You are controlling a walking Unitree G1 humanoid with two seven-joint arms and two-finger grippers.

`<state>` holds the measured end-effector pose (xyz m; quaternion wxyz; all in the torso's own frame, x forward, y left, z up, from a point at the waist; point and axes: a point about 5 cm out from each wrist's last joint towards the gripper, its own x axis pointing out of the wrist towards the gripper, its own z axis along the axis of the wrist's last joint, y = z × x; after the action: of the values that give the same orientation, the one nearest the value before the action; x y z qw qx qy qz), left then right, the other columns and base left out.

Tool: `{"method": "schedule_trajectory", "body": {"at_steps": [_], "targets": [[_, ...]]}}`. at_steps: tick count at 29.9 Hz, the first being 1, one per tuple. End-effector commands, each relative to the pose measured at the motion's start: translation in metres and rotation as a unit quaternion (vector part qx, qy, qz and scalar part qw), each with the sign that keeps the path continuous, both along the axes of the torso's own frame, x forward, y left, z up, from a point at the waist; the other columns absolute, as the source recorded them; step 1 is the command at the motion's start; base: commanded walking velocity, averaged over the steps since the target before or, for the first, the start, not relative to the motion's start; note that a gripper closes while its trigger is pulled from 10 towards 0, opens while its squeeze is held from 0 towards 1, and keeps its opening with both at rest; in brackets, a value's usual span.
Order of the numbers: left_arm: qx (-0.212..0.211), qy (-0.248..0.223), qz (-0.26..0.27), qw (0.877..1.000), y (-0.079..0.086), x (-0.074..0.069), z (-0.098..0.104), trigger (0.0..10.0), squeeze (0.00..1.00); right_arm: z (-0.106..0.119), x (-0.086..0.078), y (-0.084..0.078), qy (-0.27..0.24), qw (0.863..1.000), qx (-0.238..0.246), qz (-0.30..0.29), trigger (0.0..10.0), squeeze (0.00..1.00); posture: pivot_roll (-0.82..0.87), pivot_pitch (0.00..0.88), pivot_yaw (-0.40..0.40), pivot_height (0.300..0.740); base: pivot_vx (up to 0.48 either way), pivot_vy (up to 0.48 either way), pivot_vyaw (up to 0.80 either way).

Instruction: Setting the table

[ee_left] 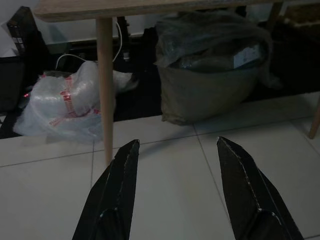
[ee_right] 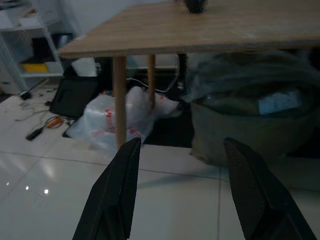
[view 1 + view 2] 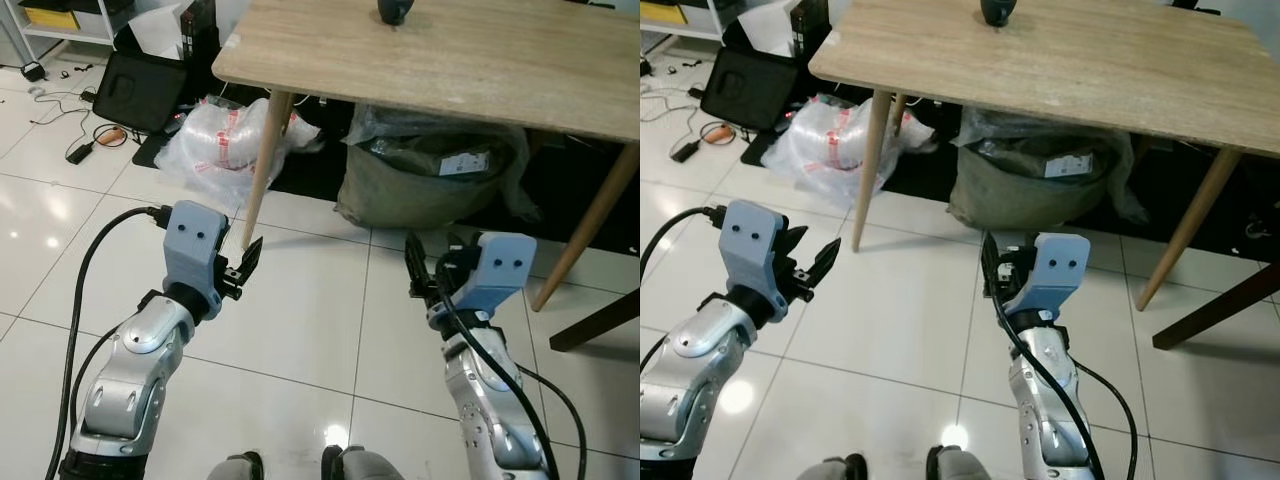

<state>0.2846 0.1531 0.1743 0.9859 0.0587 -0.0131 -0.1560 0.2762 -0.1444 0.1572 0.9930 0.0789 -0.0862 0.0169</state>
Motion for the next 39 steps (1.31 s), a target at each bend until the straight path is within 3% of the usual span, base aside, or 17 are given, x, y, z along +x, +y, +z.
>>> {"method": "schedule_trajectory", "body": {"at_steps": [1,8,9,11,12,14,17,19,39], "targets": [[-0.001,0.014,-0.009,1.0,-0.003,0.0,-0.004,10.0,0.33,-0.006,-0.002,-0.005,0.017,1.0,0.008,-0.011,10.0,0.0,-0.1,0.106,0.042,0.74,0.0,0.0,-0.8],[0.001,0.007,-0.019,1.0,-0.005,0.0,-0.002,10.0,0.31,-0.006,-0.002,-0.007,0.015,1.0,0.004,-0.015,10.0,0.0,-0.1,0.105,0.044,0.74,0.0,0.0,-0.8],[0.008,-0.013,-0.026,1.0,-0.007,-0.002,-0.001,10.0,0.18,-0.005,-0.001,-0.007,0.015,1.0,0.003,-0.016,10.0,0.0,-0.1,0.103,0.043,0.74,0.0,0.0,-0.8],[0.013,-0.028,-0.031,0.999,-0.009,-0.003,0.0,10.0,0.18,-0.005,-0.001,-0.007,0.015,1.0,0.003,-0.016,10.0,0.0,-0.1,0.103,0.043,0.74,0.0,0.0,-0.8],[0.026,-0.027,-0.04,0.998,-0.01,-0.004,-0.001,10.0,0.13,-0.005,-0.001,-0.007,0.014,1.0,0.003,-0.017,10.0,0.0,-0.1,0.103,0.043,0.74,0.0,0.0,-0.8],[0.024,-0.013,-0.033,0.999,-0.008,0.0,0.0,10.0,0.18,-0.004,0.0,-0.008,0.013,1.0,0.003,-0.017,10.0,0.0,-0.1,0.103,0.043,0.74,0.0,0.0,-0.8],[0.02,-0.007,-0.027,0.999,-0.006,0.001,0.0,10.0,0.18,-0.004,0.0,-0.008,0.013,1.0,0.003,-0.018,10.0,0.0,-0.1,0.103,0.043,0.74,0.0,0.0,-0.8],[0.016,-0.016,-0.021,1.0,-0.005,0.005,0.004,10.0,0.25,-0.003,0.0,-0.008,0.012,1.0,0.003,-0.019,10.0,0.0,-0.1,0.103,0.043,0.74,0.0,0.0,-0.8],[0.02,-0.021,-0.049,0.998,-0.01,0.005,0.006,10.0,0.28,-0.002,-0.001,-0.008,0.009,1.0,0.004,-0.023,10.0,0.0,-0.11,0.104,0.053,0.74,0.0,0.0,-0.8]]}}
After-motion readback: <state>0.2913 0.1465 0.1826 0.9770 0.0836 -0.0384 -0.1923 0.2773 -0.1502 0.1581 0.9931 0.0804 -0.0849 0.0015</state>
